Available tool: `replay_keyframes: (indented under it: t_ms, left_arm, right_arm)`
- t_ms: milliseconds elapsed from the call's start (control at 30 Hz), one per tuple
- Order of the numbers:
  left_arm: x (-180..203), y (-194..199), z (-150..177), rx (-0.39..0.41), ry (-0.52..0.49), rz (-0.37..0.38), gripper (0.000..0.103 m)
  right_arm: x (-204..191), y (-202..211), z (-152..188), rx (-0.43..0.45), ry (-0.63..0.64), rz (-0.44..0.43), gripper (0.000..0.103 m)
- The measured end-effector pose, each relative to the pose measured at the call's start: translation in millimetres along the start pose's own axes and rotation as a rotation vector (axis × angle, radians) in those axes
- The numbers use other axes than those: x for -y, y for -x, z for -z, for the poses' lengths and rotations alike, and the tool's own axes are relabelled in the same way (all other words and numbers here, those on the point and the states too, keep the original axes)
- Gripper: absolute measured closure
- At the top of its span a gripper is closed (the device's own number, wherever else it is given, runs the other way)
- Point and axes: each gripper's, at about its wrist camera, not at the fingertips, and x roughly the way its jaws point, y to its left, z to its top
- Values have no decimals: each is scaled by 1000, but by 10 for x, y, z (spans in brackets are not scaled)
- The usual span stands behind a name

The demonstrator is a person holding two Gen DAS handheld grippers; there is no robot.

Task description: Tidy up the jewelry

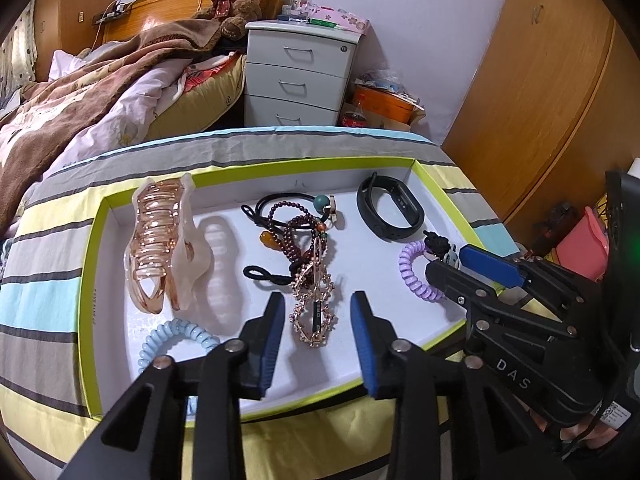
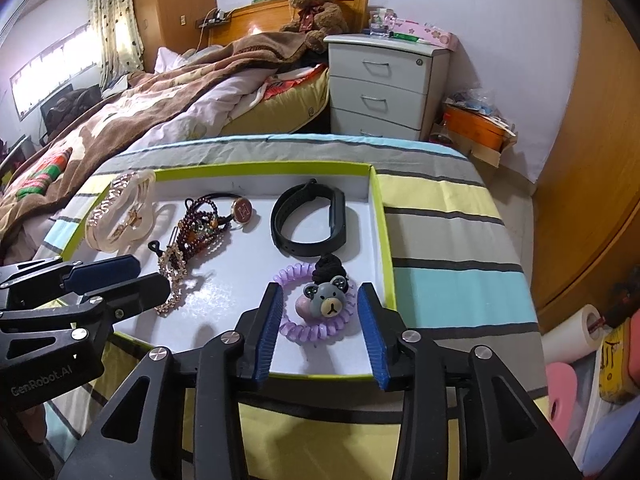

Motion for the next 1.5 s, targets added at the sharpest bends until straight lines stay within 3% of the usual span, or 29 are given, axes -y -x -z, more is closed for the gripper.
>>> replay_keyframes:
  t_ms: [267, 667, 1033, 1500]
  left_arm:
    - [23, 186, 59, 23, 10, -30, 52]
    - [13, 601, 345, 86, 28, -123, 44]
    - [-65, 835, 670, 104, 62, -239, 44]
    - [-68, 984, 820, 121, 78, -241, 44]
  right_arm:
    - [7, 288, 59, 55, -47, -12, 58]
    - [-151, 654, 284, 93, -81, -52, 58]
    - [-329, 803, 499, 97, -85, -85, 52]
    - [-417, 898, 598, 103, -78, -75, 52]
